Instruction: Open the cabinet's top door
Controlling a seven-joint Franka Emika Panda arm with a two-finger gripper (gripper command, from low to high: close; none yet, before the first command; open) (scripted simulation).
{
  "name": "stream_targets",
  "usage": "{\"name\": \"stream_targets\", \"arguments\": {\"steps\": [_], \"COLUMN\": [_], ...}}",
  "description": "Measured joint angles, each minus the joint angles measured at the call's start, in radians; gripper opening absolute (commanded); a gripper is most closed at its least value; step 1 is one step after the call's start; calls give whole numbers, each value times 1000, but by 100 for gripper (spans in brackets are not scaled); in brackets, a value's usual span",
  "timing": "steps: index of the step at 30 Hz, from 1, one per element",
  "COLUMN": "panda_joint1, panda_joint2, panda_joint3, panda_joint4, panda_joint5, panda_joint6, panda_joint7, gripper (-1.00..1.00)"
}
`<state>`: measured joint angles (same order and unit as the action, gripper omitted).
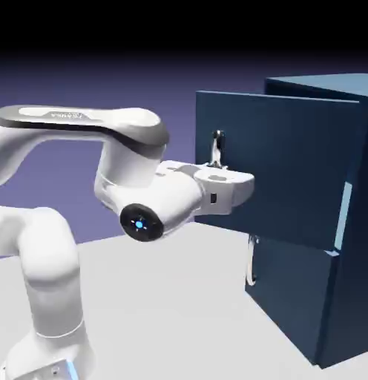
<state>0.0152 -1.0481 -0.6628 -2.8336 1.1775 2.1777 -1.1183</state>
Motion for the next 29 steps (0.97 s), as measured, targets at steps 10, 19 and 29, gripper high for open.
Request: {"name": "stream_targets", "arguments": {"steps": [10,19,29], "panda_joint1": [113,418,766], "panda_joint2": [136,211,146], "panda_joint3": [-332,-643,-883], "panda_joint4": [251,568,896], "panda_joint5": [-321,-496,-626], "panda_joint6": [-435,-765,-1019], "panda_joint7": [34,46,109], "gripper": [-100,-100,100]}}
